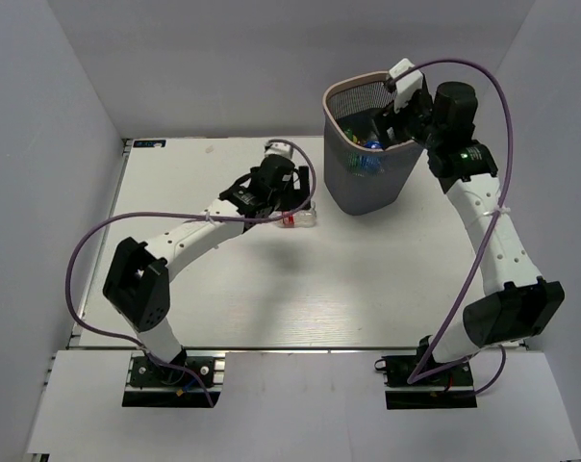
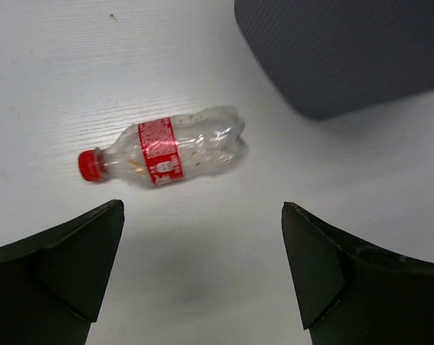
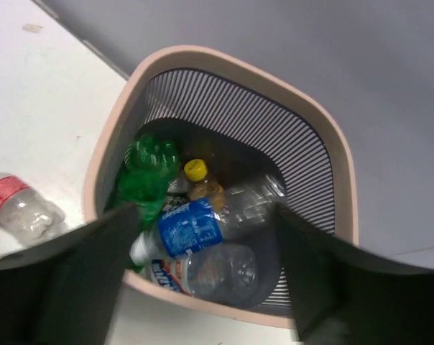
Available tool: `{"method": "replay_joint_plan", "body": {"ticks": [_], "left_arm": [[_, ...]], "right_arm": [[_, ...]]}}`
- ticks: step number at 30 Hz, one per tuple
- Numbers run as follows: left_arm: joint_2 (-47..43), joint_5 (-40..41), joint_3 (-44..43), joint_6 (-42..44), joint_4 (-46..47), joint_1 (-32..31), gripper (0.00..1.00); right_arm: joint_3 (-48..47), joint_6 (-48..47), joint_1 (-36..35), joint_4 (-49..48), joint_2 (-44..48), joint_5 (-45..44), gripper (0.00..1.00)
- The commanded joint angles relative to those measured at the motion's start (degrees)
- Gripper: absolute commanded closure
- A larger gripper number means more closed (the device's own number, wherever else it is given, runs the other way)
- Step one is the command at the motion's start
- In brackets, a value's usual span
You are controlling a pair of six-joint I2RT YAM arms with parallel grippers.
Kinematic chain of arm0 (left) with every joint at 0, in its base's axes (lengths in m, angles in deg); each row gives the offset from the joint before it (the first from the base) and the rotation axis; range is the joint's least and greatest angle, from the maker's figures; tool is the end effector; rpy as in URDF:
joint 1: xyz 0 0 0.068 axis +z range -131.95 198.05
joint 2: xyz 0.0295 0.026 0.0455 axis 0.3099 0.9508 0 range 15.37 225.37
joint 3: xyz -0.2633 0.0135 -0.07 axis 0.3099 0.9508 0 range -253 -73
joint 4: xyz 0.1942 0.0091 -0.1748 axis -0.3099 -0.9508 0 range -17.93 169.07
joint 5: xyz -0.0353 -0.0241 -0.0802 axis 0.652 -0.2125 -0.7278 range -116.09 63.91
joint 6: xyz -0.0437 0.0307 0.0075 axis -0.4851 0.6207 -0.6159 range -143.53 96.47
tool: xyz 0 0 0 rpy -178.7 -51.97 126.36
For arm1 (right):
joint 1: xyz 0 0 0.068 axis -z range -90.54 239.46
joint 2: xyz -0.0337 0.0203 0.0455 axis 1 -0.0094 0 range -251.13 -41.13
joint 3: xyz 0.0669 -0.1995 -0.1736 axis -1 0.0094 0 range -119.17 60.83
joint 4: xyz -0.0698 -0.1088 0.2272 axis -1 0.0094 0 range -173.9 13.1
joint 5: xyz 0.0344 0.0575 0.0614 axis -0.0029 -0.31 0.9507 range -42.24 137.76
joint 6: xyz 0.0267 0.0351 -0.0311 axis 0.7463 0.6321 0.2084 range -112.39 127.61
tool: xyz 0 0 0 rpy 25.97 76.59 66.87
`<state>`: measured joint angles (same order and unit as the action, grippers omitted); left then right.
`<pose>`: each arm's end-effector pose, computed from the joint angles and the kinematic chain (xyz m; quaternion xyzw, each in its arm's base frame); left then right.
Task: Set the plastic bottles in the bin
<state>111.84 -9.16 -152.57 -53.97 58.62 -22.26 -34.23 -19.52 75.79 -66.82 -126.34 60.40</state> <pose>0.3022 -0.2427 0.2964 0.0112 0.8889 -0.1464 0.4340 0.3256 0.0873 0.4638 -0.3282 0.6735 0.0051 0.6623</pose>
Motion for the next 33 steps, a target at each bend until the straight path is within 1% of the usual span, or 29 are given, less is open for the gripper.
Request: {"method": "replay_joint_plan", "body": {"ticks": [1,2,3,4,5,6,7,8,9,10,11,12,13,14,15,18,23,26,28,29,30,32,33], "left_arm": [[-0.05,-6.81,-0.41,28.74,-4.24,0.15,0.00],[-0.05,-6.82,-0.41,31.98,-4.77,0.15,0.00],[0.47,-7.69,0.20,38.20,-4.78,0.15,0.01],[0.48,-7.70,0.20,40.35,-5.30,0.15,0.03],[1.00,-7.70,1.51,42.80,-4.78,0.15,0.04],[1.01,-7.70,2.48,45.18,-2.60,-0.63,0.04],[1.01,-7.09,3.53,49.12,-0.84,-0.64,0.04],[0.48,-7.08,5.46,51.33,0.74,-1.16,0.04],[0.48,-7.08,6.09,52.92,2.41,-1.17,0.04],[1.09,-7.69,6.09,55.37,4.95,-1.17,0.04],[2.57,-7.70,6.09,56.44,5.85,-1.17,0.04],[3.63,-7.70,6.09,57.15,6.38,-0.56,0.04],[4.86,-8.31,4.79,58.37,6.38,-0.55,0.04],[6.09,-8.84,4.17,59.25,6.38,-0.03,0.04],[8.54,-8.23,4.16,60.05,7.08,-0.03,0.04],[11.81,-8.23,2.23,62.16,9.45,-0.03,0.04],[19.79,-8.23,-2.69,63.30,10.69,-0.03,0.04],[22.09,-9.98,-5.68,62.78,10.00,-0.03,0.10],[23.76,-11.82,-7.87,61.91,8.41,0.59,0.26],[23.77,-13.22,-8.40,61.90,7.10,0.59,0.36],[23.77,-13.24,-8.41,60.33,7.09,0.59,0.54],[23.25,-15.95,-7.88,59.36,6.47,0.59,0.65],[22.63,-16.74,-6.05,58.05,5.86,0.59,0.71]], "right_arm": [[-0.04,3.14,2.85,2.16,5.30,10.62,0.27],[0.58,2.88,3.38,2.78,6.01,15.78,0.68],[1.80,2.36,4.78,4.09,6.72,21.23,0.91],[2.51,1.57,5.32,5.67,7.51,23.80,1.00],[6.61,1.04,6.19,6.47,10.04,28.27,1.00],[8.74,-0.19,6.98,6.73,10.93,32.84,1.00],[10.41,-0.37,7.25,7.35,13.03,35.93,1.00],[15.04,-1.42,7.78,8.40,14.62,37.53,0.98],[16.13,-2.82,7.78,10.15,15.50,39.28,0.76],[17.19,-5.27,8.22,11.82,15.86,42.95,0.62],[19.46,-6.34,8.14,15.84,16.91,43.86,0.55],[21.83,-7.05,8.31,16.92,17.79,44.83,0.51],[23.07,-9.06,8.57,18.59,18.49,46.05,0.51],[26.39,-9.51,8.57,18.86,21.37,46.24,0.50],[29.90,-10.04,8.75,18.95,22.44,46.16,0.50],[38.08,-10.66,9.01,18.34,26.75,45.63,0.50],[42.50,-8.82,9.10,19.22,30.62,46.06,0.50],[45.48,-8.11,9.01,19.13,32.47,46.33,0.50],[46.89,-7.85,8.92,18.96,33.96,46.16,0.50],[47.86,-7.50,8.84,18.87,34.40,46.15,0.50],[48.22,-7.32,8.84,18.52,34.93,46.07,0.50],[49.27,-6.71,8.66,17.99,35.72,45.98,0.50],[49.45,-6.79,8.92,17.81,35.73,45.89,0.50]]}}
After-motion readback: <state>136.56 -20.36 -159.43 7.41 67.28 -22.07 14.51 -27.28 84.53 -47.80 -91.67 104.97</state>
